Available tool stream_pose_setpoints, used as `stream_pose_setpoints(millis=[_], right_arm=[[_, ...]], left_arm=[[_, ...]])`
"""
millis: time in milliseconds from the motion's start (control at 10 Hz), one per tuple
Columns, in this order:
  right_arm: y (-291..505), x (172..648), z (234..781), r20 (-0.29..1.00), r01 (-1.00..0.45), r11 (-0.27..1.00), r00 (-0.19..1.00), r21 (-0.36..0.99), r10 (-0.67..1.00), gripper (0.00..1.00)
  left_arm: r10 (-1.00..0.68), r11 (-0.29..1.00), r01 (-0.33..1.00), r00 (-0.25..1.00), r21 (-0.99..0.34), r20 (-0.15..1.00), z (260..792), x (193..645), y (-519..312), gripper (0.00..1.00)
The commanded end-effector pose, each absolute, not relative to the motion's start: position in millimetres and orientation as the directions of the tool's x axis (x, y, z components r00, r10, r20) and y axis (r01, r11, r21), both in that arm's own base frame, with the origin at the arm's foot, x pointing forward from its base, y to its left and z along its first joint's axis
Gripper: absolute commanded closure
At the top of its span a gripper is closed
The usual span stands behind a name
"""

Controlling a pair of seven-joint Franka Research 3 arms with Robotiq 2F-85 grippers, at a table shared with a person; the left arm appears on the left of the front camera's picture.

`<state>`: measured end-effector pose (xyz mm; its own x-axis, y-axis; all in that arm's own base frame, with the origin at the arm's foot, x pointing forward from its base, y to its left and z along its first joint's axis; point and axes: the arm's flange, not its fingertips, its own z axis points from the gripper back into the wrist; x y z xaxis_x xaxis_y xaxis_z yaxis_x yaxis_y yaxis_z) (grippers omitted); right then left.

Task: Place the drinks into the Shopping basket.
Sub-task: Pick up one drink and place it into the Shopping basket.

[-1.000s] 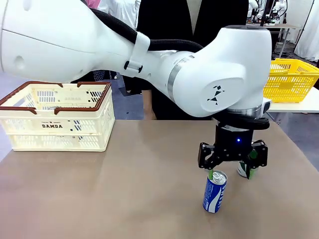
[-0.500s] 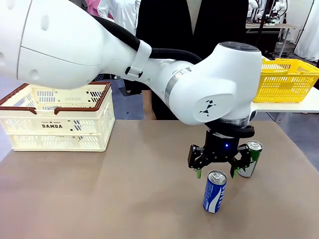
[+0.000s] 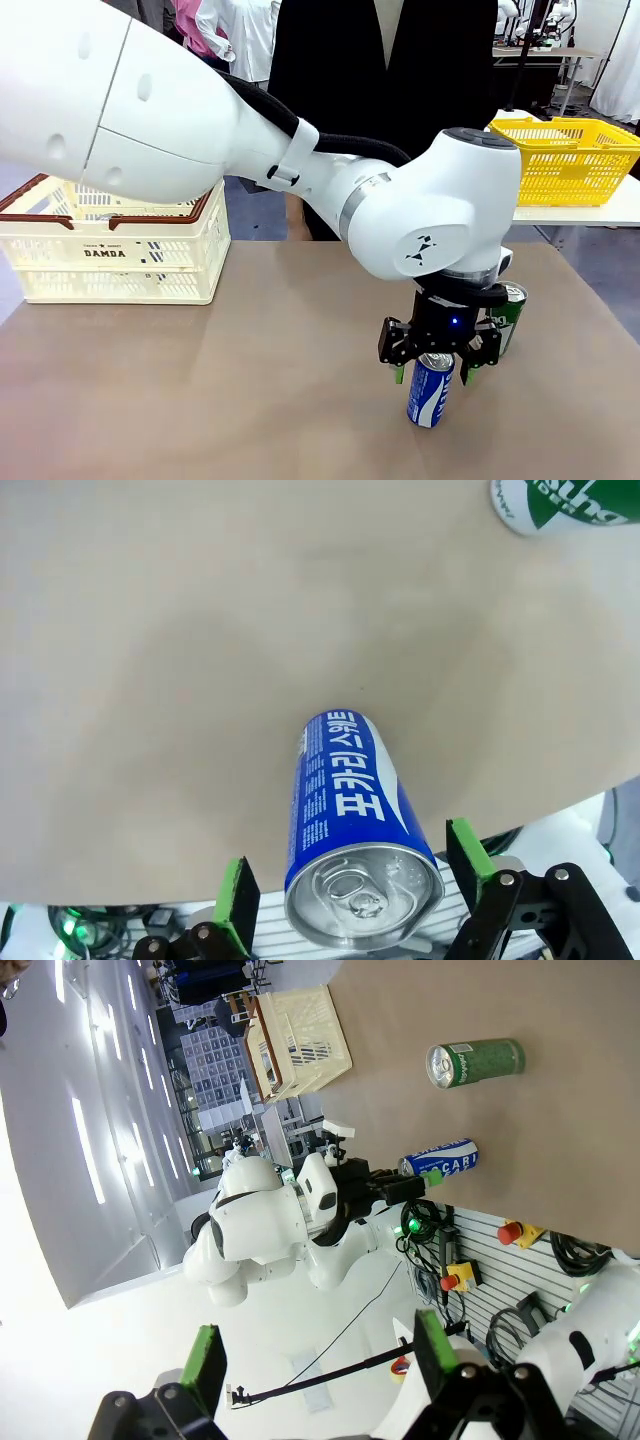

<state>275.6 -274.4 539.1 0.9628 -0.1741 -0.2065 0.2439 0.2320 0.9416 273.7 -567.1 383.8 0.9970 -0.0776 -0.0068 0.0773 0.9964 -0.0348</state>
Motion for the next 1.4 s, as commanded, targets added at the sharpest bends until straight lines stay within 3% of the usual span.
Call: stream_pose_setpoints(millis=[0,200,300,400,1100,1300], right_arm=[[-273.4,275.0,542.8,-0.215,0.252,0.226,0.961,0.941,-0.173,0.00],[-273.4,275.0,542.8,-0.215,0.252,0.226,0.961,0.941,-0.173,0.00],[-273.4,275.0,542.8,-0.215,0.252,0.226,0.961,0.941,-0.173,0.00],[-273.4,275.0,542.8,-0.215,0.252,0.226,0.961,0.941,-0.173,0.00],[-273.4,275.0,542.8,-0.215,0.252,0.226,0.961,0.941,-0.173,0.00],[-273.4,275.0,542.8,-0.215,0.252,0.226,0.961,0.941,-0.173,0.00]], left_arm=[[-0.097,0.994,0.097,0.995,-0.046,-0.004,379.9,276.6,-569.6,0.00],[-0.121,0.992,0.120,0.993,-0.047,-0.006,375.0,278.2,-571.0,0.00],[-0.128,0.991,0.127,0.992,-0.044,-0.008,373.5,278.2,-571.7,0.55],[-0.127,0.991,0.127,0.992,-0.039,0.009,374.4,279.4,-571.9,1.00],[-0.153,0.988,0.153,0.988,0.000,0.022,378.0,280.6,-572.8,1.00],[-0.156,0.986,0.161,0.984,-0.049,0.085,438.2,288.6,-541.1,1.00]])
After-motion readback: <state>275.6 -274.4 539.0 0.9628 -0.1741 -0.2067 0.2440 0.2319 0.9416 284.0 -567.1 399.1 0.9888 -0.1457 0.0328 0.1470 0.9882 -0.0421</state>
